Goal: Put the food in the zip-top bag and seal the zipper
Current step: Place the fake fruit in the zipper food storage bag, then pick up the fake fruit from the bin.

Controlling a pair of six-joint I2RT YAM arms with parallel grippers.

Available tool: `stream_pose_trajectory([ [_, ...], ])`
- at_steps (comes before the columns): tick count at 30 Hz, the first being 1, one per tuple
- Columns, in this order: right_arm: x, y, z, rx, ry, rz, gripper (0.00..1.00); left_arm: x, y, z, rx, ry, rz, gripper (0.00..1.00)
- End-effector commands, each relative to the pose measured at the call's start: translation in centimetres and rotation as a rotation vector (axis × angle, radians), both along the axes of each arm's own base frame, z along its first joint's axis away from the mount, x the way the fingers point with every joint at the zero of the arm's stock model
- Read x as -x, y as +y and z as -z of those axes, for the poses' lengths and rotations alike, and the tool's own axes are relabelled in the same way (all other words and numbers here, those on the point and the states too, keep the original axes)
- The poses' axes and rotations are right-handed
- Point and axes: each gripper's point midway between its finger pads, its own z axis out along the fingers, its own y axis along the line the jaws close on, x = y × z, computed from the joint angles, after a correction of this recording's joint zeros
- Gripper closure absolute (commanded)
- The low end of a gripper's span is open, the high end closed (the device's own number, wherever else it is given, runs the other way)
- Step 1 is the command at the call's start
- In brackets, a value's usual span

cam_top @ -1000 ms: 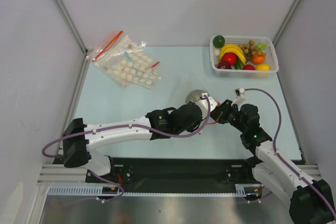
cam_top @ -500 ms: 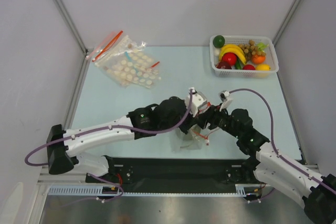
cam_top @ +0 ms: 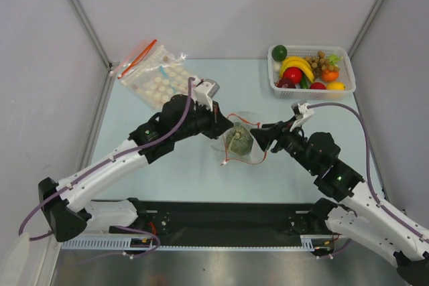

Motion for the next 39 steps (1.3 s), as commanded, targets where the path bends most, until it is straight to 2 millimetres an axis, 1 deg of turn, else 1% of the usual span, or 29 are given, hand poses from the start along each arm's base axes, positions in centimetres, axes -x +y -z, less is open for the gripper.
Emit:
stream_pose_trajectory([
  [1, -2.3, -2.4, -2.5, 0.055, -0.039, 0.157, 0.42, -0.8, 1.3, -4.7, 0.157, -0.078, -0.068, 0.99],
  [2, -2.7, -2.8, -3.9, 0.040, -0.053, 0.178, 0.42, -1.4, 1.9, -3.9, 0.141, -0.080, -0.097, 1.00],
  [4, -4.4, -3.7, -3.8, 0.051, -0.027, 0.246, 0.43, -1.8, 2.7, -4.0, 0.147, -0.115, -0.132, 1.00],
  [5, -5.0, -4.0, -4.3, 0.042, -0.025, 0.262, 0.43, -2.2, 3.2, -2.6, 0.125, -0.116, -0.166, 1.00],
  [7, -6.9, -4.9, -4.1, 0.036, -0.004, 0.307, 0.43, -2.8, 3.8, -2.2, 0.130, -0.142, -0.214, 0.99],
  [10, -8.9, -5.4, -3.7, -0.004, 0.037, 0.321, 0.43, -3.5, 4.5, -0.4, 0.089, -0.135, -0.252, 1.00],
  [11, -9.9, -6.6, -3.7, -0.019, 0.049, 0.355, 0.43, -3.6, 4.5, -0.3, 0.083, -0.135, -0.255, 1.00],
  [13, -11.0, -6.7, -4.0, -0.044, 0.065, 0.351, 0.41, -3.9, 4.5, -0.2, 0.078, -0.136, -0.267, 1.00],
  [14, -12.4, -7.5, -3.1, -0.034, 0.093, 0.384, 0.39, -4.0, 4.6, -0.2, 0.077, -0.138, -0.269, 1.00],
  [16, -13.6, -7.6, -3.8, -0.028, 0.090, 0.384, 0.34, -4.0, 4.7, -0.1, 0.070, -0.138, -0.273, 1.00],
  [17, -15.0, -7.6, -2.5, -0.005, 0.127, 0.400, 0.33, -4.0, 4.8, 0.1, 0.065, -0.137, -0.277, 1.00],
  [18, -15.9, -8.2, -2.2, 0.007, 0.145, 0.425, 0.31, -4.0, 5.0, -0.1, 0.069, -0.142, -0.283, 1.00],
  [19, -17.1, -8.8, -3.0, 0.002, 0.140, 0.462, 0.31, -4.0, 5.1, 0.2, 0.064, -0.142, -0.287, 1.00],
  [20, -18.6, -8.7, -1.7, 0.021, 0.179, 0.471, 0.31, -4.0, 5.2, 0.1, 0.072, -0.148, -0.289, 1.00],
  [21, -19.8, -9.8, -0.9, 0.022, 0.218, 0.506, 0.31, -4.0, 5.4, -0.1, 0.074, -0.154, -0.296, 1.00],
  [22, -21.0, -10.1, -2.2, 0.008, 0.208, 0.521, 0.31, -4.0, 5.5, 0.0, 0.069, -0.153, -0.301, 1.00],
  [23, -21.9, -10.5, -2.1, 0.008, 0.221, 0.535, 0.31, -4.0, 5.7, 0.0, 0.065, -0.153, -0.310, 1.00],
  [24, -23.6, -11.1, 0.5, 0.040, 0.283, 0.559, 0.32, -3.9, 6.0, 0.0, 0.057, -0.151, -0.314, 1.00],
  [25, -24.4, -11.4, 0.6, 0.059, 0.288, 0.569, 0.32, -4.0, 6.1, -0.1, 0.054, -0.156, -0.322, 1.00],
  [26, -25.8, -12.0, -0.4, 0.069, 0.269, 0.601, 0.32, -4.0, 6.3, -0.1, 0.054, -0.156, -0.326, 1.00],
  [27, -27.0, -12.2, 1.5, 0.114, 0.309, 0.616, 0.30, -3.8, 6.3, -0.1, 0.057, -0.157, -0.324, 1.00],
  [30, -29.5, -13.2, 2.5, 0.195, 0.290, 0.652, 0.26, -3.7, 6.6, -0.3, 0.065, -0.164, -0.330, 1.00],
  [31, -30.7, -13.7, 5.4, 0.233, 0.335, 0.659, 0.26, -3.6, 6.7, -0.4, 0.068, -0.165, -0.331, 1.00],
  [33, -32.2, -14.4, 6.5, 0.259, 0.353, 0.668, 0.25, -3.6, 6.7, -0.5, 0.069, -0.165, -0.328, 1.00],
  [34, -33.1, -15.2, 8.6, 0.279, 0.391, 0.677, 0.25, -3.5, 6.7, -0.5, 0.069, -0.165, -0.326, 1.00],
  [35, -33.6, -15.5, 9.5, 0.291, 0.409, 0.676, 0.25, -3.5, 6.5, -0.4, 0.069, -0.162, -0.319, 1.00],
  [37, -34.7, -16.1, 10.0, 0.298, 0.423, 0.678, 0.24, -3.4, 6.5, -0.5, 0.068, -0.161, -0.316, 1.00],
  [38, -35.1, -16.3, 11.8, 0.314, 0.453, 0.676, 0.22, -3.4, 6.4, -0.5, 0.070, -0.158, -0.310, 1.00],
  [39, -35.6, -16.4, 11.7, 0.326, 0.447, 0.673, 0.19, -3.3, 6.4, -0.6, 0.076, -0.160, -0.308, 1.00],
])
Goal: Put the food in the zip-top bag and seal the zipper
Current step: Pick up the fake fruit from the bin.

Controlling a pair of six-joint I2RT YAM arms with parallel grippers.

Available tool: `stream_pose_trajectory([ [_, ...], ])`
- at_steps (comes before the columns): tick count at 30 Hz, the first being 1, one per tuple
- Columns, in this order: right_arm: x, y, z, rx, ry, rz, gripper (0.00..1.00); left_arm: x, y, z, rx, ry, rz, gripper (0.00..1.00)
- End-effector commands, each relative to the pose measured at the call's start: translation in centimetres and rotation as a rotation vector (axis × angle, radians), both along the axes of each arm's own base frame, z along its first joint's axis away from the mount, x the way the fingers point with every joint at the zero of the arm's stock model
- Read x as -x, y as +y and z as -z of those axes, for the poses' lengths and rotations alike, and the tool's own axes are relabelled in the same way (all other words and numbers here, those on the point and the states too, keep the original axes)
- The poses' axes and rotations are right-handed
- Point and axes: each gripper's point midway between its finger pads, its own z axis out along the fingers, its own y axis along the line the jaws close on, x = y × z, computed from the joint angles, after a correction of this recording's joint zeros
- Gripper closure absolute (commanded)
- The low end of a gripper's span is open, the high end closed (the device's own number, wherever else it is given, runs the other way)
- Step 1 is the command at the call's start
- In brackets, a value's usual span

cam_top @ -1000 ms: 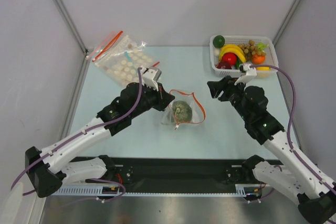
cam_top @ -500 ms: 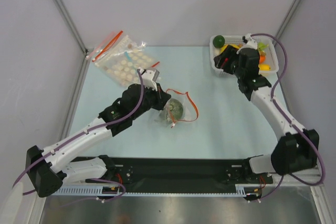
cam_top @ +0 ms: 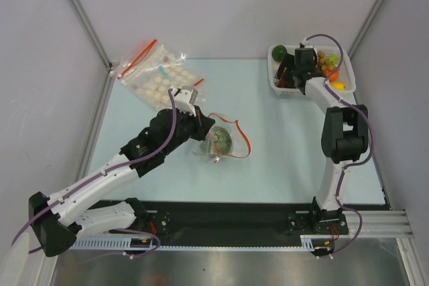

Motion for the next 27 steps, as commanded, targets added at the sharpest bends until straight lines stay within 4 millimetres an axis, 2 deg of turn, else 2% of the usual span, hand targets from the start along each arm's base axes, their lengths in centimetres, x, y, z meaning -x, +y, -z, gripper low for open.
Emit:
stream_pose_trajectory([
  [1, -1.7, -1.5, -0.1, 0.055, 0.004, 0.003, 0.18, 0.0, 0.0, -1.8, 0.042, -0.045, 0.007, 1.00],
  [2, -2.0, -1.8, 1.3, 0.066, 0.030, 0.009, 0.17, 0.0, -0.1, -2.0, 0.051, -0.049, 0.012, 1.00],
  [5, -2.6, -2.2, 2.2, 0.087, 0.050, 0.010, 0.15, 0.2, -0.3, -1.9, 0.051, -0.044, 0.029, 1.00],
  [6, -2.4, -2.3, 3.3, 0.088, 0.081, 0.006, 0.15, 0.2, -0.4, -1.8, 0.052, -0.044, 0.030, 1.00],
  [10, -2.8, -0.8, 3.9, 0.080, 0.100, -0.062, 0.13, 0.1, -0.4, -1.6, 0.046, -0.041, 0.029, 1.00],
  [11, -3.1, -0.8, 3.4, 0.097, 0.092, -0.062, 0.11, 0.2, -0.3, -1.5, 0.044, -0.041, 0.029, 1.00],
  [13, -2.9, -1.1, 4.7, 0.166, 0.142, -0.055, 0.08, 0.1, -0.2, -1.5, 0.042, -0.045, 0.026, 1.00],
  [14, -3.3, -1.2, 3.9, 0.188, 0.148, -0.049, 0.07, 0.1, -0.2, -1.4, 0.039, -0.043, 0.024, 1.00],
  [15, -3.3, -1.4, 5.5, 0.212, 0.189, -0.051, 0.06, 0.1, -0.2, -1.5, 0.040, -0.044, 0.023, 1.00],
  [17, -3.5, -2.0, 5.9, 0.244, 0.225, -0.040, 0.06, 0.1, -0.3, -1.5, 0.039, -0.045, 0.025, 1.00],
  [20, -3.2, -2.7, 7.9, 0.265, 0.288, -0.023, 0.06, 0.1, -0.1, -1.5, 0.038, -0.046, 0.022, 1.00],
  [22, -3.3, -2.9, 8.4, 0.261, 0.302, -0.016, 0.09, 0.1, 0.0, -1.6, 0.037, -0.049, 0.019, 1.00],
  [25, -3.2, -2.8, 8.6, 0.239, 0.308, -0.019, 0.20, 0.1, 0.1, -1.8, 0.040, -0.054, 0.016, 1.00],
  [26, -3.3, -2.7, 8.5, 0.229, 0.302, -0.023, 0.28, 0.1, 0.1, -1.8, 0.040, -0.054, 0.016, 1.00],
  [27, -3.4, -2.7, 8.3, 0.219, 0.298, -0.024, 0.40, 0.1, 0.1, -1.8, 0.040, -0.054, 0.018, 1.00],
])
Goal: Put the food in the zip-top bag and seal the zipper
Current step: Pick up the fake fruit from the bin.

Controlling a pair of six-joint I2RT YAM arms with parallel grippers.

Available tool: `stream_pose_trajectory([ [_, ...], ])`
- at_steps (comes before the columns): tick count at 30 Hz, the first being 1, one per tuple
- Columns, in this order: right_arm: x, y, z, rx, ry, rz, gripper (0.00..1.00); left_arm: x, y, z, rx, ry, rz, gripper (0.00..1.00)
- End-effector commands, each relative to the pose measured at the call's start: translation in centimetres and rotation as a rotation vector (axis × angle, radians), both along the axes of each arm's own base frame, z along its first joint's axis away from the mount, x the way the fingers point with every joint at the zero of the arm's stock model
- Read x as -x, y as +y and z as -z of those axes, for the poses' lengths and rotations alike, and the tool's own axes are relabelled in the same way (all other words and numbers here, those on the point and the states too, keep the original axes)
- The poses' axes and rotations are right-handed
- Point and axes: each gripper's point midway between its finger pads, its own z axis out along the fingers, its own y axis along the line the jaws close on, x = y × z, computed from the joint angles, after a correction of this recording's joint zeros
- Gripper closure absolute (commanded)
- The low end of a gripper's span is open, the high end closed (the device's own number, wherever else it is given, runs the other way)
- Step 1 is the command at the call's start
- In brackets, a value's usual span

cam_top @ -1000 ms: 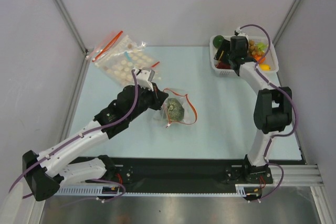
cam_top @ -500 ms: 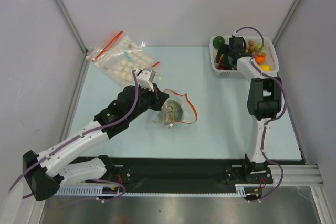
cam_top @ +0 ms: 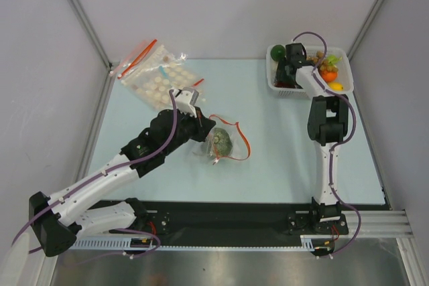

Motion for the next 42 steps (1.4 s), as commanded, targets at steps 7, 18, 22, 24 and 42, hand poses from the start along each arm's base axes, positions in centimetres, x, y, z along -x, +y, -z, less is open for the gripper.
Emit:
stream_pose_trajectory([
  [7, 0.4, 1.1, -4.3, -0.074, -0.078, -0.015, 0.63, -0.2, 0.1, -2.0, 0.039, -0.059, 0.002, 1.00],
  [18, 2.8, -0.5, -11.3, -0.199, -0.290, 0.066, 0.71, 0.0, -0.7, -1.5, 0.026, -0.042, 0.042, 1.00],
  [22, 3.0, -0.8, -11.9, -0.212, -0.301, 0.075, 0.71, 0.0, -0.8, -1.4, 0.020, -0.035, 0.045, 1.00],
  [24, 3.2, -0.5, -11.8, -0.228, -0.299, 0.076, 0.71, 0.0, -0.8, -1.5, 0.020, -0.037, 0.046, 1.00],
  [42, 13.6, 6.1, -20.2, -0.481, -0.421, -0.128, 0.74, -0.2, -1.9, -0.3, -0.012, 0.008, 0.082, 1.00],
])
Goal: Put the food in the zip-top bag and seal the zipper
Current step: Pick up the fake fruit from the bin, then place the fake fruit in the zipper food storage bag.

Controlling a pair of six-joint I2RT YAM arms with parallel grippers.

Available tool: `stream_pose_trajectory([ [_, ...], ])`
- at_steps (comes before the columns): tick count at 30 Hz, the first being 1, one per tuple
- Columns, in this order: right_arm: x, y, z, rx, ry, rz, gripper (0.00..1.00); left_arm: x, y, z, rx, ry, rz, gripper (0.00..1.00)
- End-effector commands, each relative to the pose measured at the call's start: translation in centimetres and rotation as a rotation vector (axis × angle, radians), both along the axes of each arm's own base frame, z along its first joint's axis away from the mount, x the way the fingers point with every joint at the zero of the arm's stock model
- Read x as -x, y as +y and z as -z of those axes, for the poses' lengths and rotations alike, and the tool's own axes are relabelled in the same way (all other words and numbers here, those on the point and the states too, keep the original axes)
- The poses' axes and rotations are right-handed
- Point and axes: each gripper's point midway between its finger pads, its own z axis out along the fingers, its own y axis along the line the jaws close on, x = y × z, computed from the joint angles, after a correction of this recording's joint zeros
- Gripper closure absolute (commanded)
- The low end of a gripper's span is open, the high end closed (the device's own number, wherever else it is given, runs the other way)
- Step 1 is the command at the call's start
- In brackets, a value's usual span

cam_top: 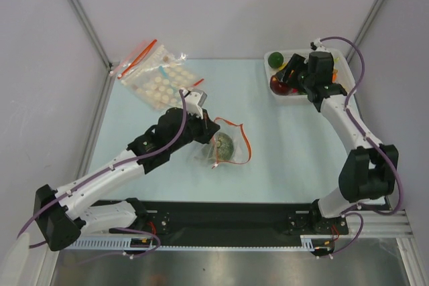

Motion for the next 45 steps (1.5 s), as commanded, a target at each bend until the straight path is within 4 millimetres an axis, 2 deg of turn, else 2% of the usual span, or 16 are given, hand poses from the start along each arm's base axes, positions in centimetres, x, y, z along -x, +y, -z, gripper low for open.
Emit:
stream_pose_trajectory([
  [1, 2.8, 2.5, -5.1, -0.085, -0.111, -0.084, 0.75, -0.5, -0.7, -2.2, 0.030, -0.041, 0.022, 1.00],
  [3, 4.7, 3.9, -4.9, -0.101, -0.103, -0.137, 0.75, -0.6, -1.0, -2.0, 0.022, -0.029, 0.031, 1.00],
  [4, 6.4, 5.1, -6.6, -0.112, -0.143, -0.176, 0.75, -0.6, -1.1, -1.8, 0.016, -0.023, 0.032, 1.00],
  [6, 8.5, 6.6, -7.5, -0.129, -0.167, -0.232, 0.75, -0.7, -1.2, -1.6, 0.004, -0.013, 0.033, 1.00],
  [7, 9.7, 7.3, -7.0, -0.133, -0.164, -0.254, 0.74, -0.7, -1.2, -1.4, -0.002, -0.008, 0.033, 1.00],
  [8, 11.7, 8.6, -8.7, -0.145, -0.212, -0.306, 0.74, -0.7, -1.1, -1.3, -0.005, -0.006, 0.029, 1.00],
  [10, 13.8, 9.9, -8.3, -0.156, -0.227, -0.363, 0.74, -0.9, -1.1, -1.3, -0.011, -0.006, 0.022, 1.00],
  [11, 15.7, 11.1, -9.5, -0.174, -0.261, -0.420, 0.74, -0.9, -1.0, -1.3, -0.012, -0.007, 0.019, 1.00],
  [18, 21.5, 16.5, -9.9, -0.192, -0.349, -0.646, 0.75, -1.8, 0.7, -1.3, -0.041, -0.012, -0.068, 1.00],
  [25, 23.8, 21.0, -8.9, -0.103, -0.388, -0.778, 0.74, -2.1, 2.1, -1.9, -0.015, -0.025, -0.123, 1.00],
  [30, 23.3, 22.0, -7.4, -0.045, -0.368, -0.747, 0.71, -1.5, 2.9, -3.1, 0.033, -0.060, -0.136, 1.00],
  [33, 22.7, 22.1, -6.7, -0.025, -0.355, -0.727, 0.63, -1.1, 3.0, -3.8, 0.065, -0.081, -0.128, 1.00],
  [36, 22.6, 22.3, -6.1, -0.008, -0.341, -0.730, 0.46, -0.9, 3.0, -4.1, 0.077, -0.084, -0.117, 1.00],
  [37, 22.6, 22.4, -6.2, -0.007, -0.342, -0.729, 0.34, -0.9, 3.0, -4.0, 0.074, -0.083, -0.118, 1.00],
  [38, 22.9, 22.5, -6.3, -0.004, -0.345, -0.733, 0.29, -0.9, 3.0, -4.0, 0.074, -0.083, -0.118, 1.00],
  [45, 23.5, 22.4, -6.5, 0.009, -0.343, -0.740, 0.21, -1.0, 2.9, -3.9, 0.074, -0.079, -0.119, 1.00],
])
